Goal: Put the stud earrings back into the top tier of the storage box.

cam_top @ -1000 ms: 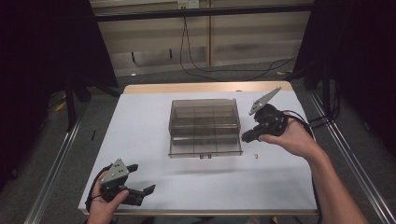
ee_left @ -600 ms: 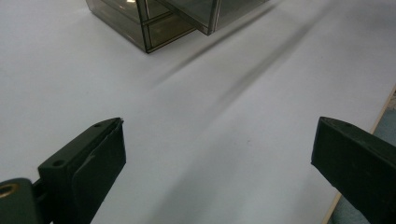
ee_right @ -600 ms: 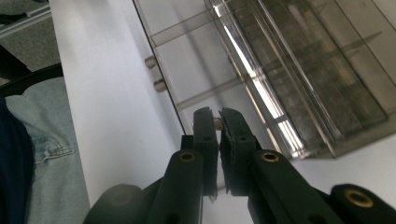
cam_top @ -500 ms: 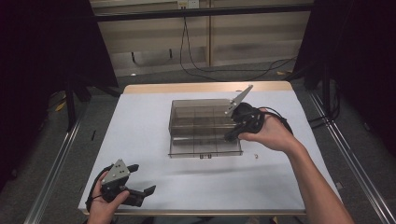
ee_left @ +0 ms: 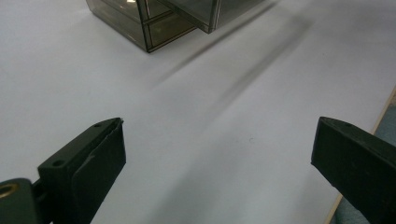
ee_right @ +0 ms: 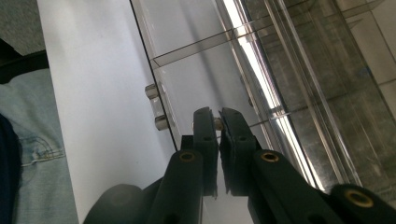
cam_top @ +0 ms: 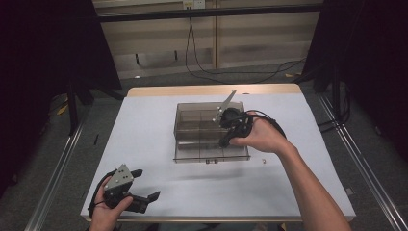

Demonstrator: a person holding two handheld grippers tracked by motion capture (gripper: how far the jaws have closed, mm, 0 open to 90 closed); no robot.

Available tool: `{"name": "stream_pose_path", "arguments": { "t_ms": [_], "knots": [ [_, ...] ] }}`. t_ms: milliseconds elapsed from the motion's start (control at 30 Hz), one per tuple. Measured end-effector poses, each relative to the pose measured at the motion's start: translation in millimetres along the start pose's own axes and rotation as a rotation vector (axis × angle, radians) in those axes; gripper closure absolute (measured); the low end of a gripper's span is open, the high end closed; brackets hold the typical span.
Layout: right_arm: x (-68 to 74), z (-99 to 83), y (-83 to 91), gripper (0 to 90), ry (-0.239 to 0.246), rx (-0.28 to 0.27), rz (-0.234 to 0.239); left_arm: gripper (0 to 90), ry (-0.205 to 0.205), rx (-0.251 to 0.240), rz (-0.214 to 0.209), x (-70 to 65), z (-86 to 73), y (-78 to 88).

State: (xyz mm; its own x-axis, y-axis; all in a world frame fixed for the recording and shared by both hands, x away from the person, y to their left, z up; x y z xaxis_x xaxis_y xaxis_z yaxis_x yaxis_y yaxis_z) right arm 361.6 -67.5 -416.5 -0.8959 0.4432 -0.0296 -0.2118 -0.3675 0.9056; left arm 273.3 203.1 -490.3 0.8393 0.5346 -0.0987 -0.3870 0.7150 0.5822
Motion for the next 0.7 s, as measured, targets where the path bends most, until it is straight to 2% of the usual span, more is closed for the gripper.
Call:
{"name": "stream_pose_path", "arguments": {
  "t_ms": [33, 133, 300, 467, 700],
  "knots": [
    [2.5, 2.7, -3.9, 85.9, 0.009, 0.021, -0.004, 3.0, 0.000, -0.008, -0.002, -1.0, 0.5, 0.4],
    [3.1, 5.6, -7.0, 85.9, 0.022, 0.024, -0.003, 3.0, -0.002, -0.006, -0.001, -0.8, 0.5, 1.2],
    [6.1, 13.6, -16.3, 85.8, 0.033, 0.063, -0.004, 3.0, -0.003, -0.006, 0.000, -0.4, 0.3, 1.6],
    [5.8, 14.3, -26.8, 85.8, 0.054, 0.104, -0.009, 3.0, -0.002, -0.006, 0.002, 0.5, 0.0, 1.5],
    [6.5, 17.2, -37.7, 85.8, 0.070, 0.133, -0.007, 3.0, -0.002, -0.006, -0.004, -0.9, 0.0, 0.4]
  ]
}}
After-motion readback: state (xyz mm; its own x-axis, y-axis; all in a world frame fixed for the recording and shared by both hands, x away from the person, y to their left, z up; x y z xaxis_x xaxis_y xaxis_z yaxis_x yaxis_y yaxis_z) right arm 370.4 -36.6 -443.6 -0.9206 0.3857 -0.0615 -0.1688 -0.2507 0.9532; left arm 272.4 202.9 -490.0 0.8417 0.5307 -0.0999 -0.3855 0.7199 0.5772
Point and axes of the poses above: each handheld gripper's, and its own axes: y roughly backward along the jaws, z roughly out of its top, x roughly to its left, the point moved 8 cm from there along -y, roughly forward along the jaws, and after that the axes turned 6 degrees about -z, right-handed, at the moved point
